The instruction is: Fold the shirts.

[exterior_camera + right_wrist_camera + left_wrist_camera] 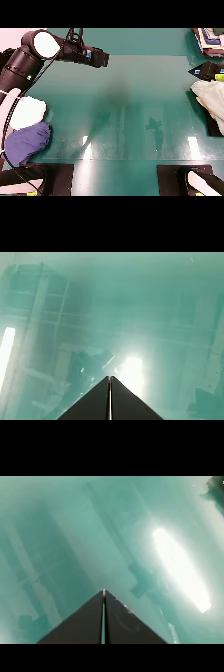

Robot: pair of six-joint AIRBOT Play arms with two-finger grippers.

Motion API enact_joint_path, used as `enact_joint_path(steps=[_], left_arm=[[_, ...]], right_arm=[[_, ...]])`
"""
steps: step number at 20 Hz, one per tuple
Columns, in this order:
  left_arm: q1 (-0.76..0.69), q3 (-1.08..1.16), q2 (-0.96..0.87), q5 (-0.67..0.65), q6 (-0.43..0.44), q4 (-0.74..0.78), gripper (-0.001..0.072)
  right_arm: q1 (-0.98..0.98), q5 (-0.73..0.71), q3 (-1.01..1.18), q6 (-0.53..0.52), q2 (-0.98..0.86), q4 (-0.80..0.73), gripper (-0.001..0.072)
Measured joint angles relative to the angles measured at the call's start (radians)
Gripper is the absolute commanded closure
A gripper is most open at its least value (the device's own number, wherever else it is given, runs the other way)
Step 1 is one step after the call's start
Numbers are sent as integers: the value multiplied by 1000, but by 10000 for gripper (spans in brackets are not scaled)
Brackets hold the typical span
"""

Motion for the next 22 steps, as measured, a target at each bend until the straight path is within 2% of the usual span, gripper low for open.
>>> enact_joint_path(steps=[16, 18, 22], left_arm=[[6, 0, 3, 16, 2, 1, 681], [37, 0, 21, -47, 5, 15, 682], [168, -10, 108, -284, 38, 140, 681]], right_arm=[[2, 15, 0, 0, 0, 0, 695], [2, 20, 0, 0, 0, 1, 695], [2, 26, 0, 0, 0, 0, 695]])
